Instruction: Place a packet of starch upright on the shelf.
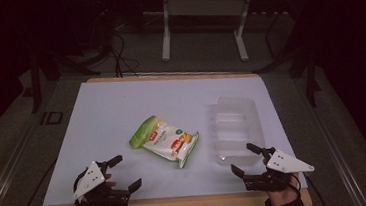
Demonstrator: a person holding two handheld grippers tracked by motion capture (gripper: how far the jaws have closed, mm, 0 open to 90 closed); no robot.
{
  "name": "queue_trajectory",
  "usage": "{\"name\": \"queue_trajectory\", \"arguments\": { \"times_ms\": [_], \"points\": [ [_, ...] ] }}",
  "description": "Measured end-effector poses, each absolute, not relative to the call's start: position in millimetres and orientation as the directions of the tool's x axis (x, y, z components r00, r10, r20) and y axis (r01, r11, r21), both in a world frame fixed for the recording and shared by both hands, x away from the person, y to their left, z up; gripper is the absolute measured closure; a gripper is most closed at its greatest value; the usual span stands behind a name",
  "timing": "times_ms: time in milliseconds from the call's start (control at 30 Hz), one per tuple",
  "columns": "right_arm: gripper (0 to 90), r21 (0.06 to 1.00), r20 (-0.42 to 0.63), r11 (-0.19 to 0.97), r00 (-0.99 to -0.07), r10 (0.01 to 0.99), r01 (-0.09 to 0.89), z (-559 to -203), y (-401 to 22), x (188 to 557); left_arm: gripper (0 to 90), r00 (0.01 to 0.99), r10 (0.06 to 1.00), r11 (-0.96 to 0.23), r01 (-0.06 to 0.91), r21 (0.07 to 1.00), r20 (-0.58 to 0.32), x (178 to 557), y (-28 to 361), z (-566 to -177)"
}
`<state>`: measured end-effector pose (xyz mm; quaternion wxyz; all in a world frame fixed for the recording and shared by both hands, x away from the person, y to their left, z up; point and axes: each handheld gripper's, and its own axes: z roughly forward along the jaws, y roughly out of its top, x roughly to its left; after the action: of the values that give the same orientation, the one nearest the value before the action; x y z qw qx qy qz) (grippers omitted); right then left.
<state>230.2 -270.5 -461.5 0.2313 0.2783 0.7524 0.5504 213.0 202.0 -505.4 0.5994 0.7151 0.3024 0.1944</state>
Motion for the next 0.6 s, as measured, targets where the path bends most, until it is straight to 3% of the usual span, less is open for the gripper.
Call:
{"name": "queue_trajectory", "arguments": {
  "times_ms": [600],
  "points": [
    [13.7,0.951,-0.055,0.270,-0.772,0.633,0.154,-458.0,-266.2,227.8,1.5,0.790,0.606,-0.111,0.197,0.974,-0.091,213.8,192.4,-505.7]
  ]
}}
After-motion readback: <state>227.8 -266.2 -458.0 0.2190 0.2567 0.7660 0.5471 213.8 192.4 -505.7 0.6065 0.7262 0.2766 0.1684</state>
